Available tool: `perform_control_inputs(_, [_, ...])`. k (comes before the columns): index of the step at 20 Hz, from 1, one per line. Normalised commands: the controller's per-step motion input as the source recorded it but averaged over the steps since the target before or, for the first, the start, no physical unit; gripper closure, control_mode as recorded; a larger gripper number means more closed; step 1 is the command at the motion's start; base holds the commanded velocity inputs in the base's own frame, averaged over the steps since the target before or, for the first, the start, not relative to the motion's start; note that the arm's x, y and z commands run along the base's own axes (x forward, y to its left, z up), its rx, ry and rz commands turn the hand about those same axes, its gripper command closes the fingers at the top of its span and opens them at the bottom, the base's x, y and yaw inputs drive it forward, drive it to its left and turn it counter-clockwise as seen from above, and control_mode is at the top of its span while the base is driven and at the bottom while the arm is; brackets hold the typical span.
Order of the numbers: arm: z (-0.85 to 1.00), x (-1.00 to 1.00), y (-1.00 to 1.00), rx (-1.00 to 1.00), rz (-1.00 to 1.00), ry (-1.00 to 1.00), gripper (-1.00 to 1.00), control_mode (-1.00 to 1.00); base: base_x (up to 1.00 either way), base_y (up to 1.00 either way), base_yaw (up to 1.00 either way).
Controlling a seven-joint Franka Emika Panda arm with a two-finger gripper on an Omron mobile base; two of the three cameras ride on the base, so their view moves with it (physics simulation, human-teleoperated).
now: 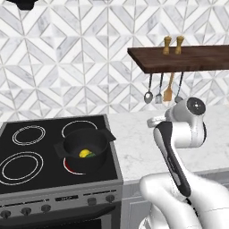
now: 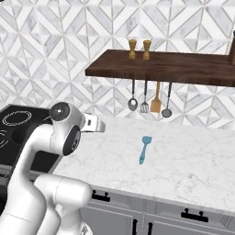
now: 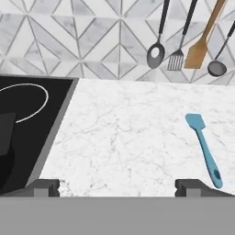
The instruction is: Put the broccoli and lemon in the pot. Retrieve the spatula and lightly stir the vegetables in the pot.
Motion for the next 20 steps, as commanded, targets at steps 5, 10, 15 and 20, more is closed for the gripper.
perform_control_inputs(5, [-0.09, 0.18, -0.79, 0.00, -0.06, 0.21, -1.00, -1.00, 0.00, 0.00, 0.00])
perform_control_inputs(10, [-0.24, 0.06, -0.63, 0.00, -0.08, 0.07, -1.00, -1.00, 0.00, 0.00, 0.00])
perform_control_inputs(15, [-0.50, 0.16, -0.61, 0.00, -0.04, 0.12, -1.00, -1.00, 0.00, 0.00, 0.00])
perform_control_inputs(20, [-0.35, 0.26, -0.56, 0.00, -0.05, 0.20, -1.00, -1.00, 0.00, 0.00, 0.00])
